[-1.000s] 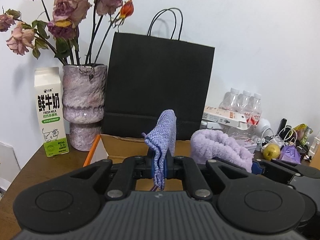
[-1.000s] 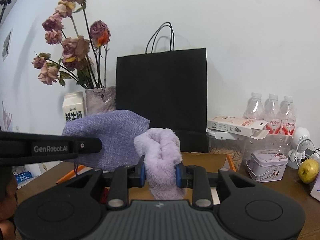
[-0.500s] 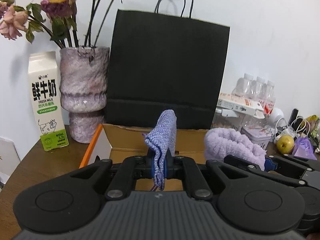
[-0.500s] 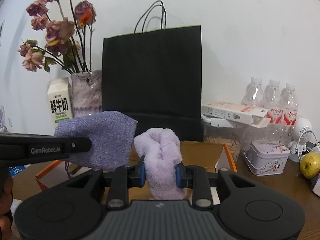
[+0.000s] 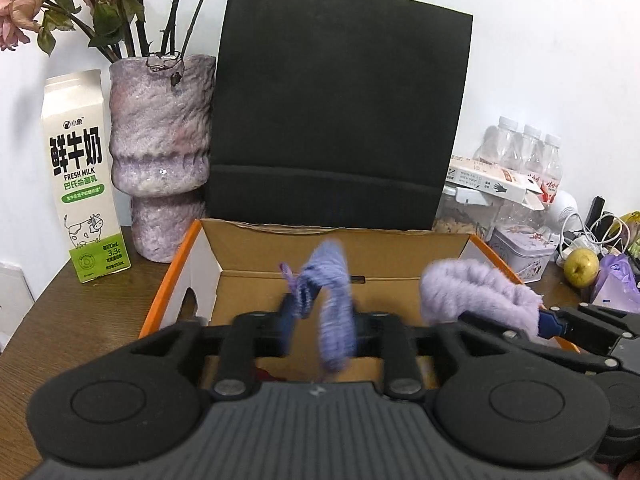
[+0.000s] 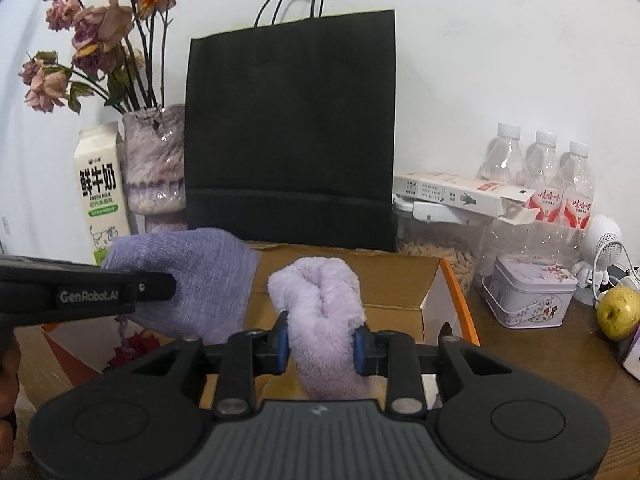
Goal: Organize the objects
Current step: 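Lower the pouch and headband into the box and open both grippers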
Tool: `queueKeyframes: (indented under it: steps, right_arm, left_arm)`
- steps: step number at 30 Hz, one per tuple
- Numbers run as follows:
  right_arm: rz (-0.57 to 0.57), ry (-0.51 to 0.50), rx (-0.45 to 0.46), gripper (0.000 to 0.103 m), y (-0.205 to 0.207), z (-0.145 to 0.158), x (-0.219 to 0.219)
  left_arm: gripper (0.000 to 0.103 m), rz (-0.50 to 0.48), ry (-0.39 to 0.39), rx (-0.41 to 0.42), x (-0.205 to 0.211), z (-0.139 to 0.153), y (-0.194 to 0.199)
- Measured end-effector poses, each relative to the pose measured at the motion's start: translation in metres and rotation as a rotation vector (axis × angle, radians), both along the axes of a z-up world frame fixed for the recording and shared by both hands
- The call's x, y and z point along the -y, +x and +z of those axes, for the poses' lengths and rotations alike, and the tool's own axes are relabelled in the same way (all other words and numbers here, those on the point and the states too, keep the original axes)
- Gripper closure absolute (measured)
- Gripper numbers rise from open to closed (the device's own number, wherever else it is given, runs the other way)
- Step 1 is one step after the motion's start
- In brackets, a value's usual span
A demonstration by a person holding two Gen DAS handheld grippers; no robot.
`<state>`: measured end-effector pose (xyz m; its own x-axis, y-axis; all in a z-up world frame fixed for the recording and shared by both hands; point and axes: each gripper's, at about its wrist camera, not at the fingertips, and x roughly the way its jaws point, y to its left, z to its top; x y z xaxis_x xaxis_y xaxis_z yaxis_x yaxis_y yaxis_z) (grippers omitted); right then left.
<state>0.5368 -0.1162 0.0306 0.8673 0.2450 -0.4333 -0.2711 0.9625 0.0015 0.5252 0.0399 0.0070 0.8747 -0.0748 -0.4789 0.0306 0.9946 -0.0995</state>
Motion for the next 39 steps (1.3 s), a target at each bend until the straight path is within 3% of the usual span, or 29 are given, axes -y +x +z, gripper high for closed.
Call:
queueKeyframes:
  steps: [1, 2, 3, 4, 5, 21, 39]
  right_arm:
    - [-0.005, -0.003, -0.003, 0.065, 0.000, -0.001, 0.000]
    - [-0.014, -0.009, -0.009, 0.059, 0.001, -0.001, 0.000]
    - [-0.028, -0.013, -0.011, 0.039, 0.002, -0.001, 0.000]
    - [-0.044, -0.015, -0.009, 0.011, 0.002, -0.002, 0.001]
    - [-0.059, -0.015, -0.003, 0.000, 0.002, -0.002, 0.002]
    - [-0.078, 0.030, 0.024, 0.000, -0.013, 0.017, 0.012]
    - [-0.074, 0.061, 0.072, 0.000, -0.070, 0.045, 0.029]
  left_arm:
    - [0.021, 0.014, 0.006, 0.009, 0.000, 0.001, -0.001]
    - [0.010, 0.029, 0.012, 0.027, 0.000, 0.002, -0.003]
    - [0.000, 0.045, 0.019, 0.051, 0.000, 0.004, -0.005]
    - [0.000, 0.058, 0.025, 0.076, 0.000, 0.005, -0.007]
    - [0.000, 0.058, 0.026, 0.081, -0.001, 0.007, -0.008]
    - [0.000, 0.066, 0.018, 0.109, 0.000, 0.021, -0.023]
    - [0.000, 0.054, -0.010, 0.185, 0.002, 0.049, -0.091]
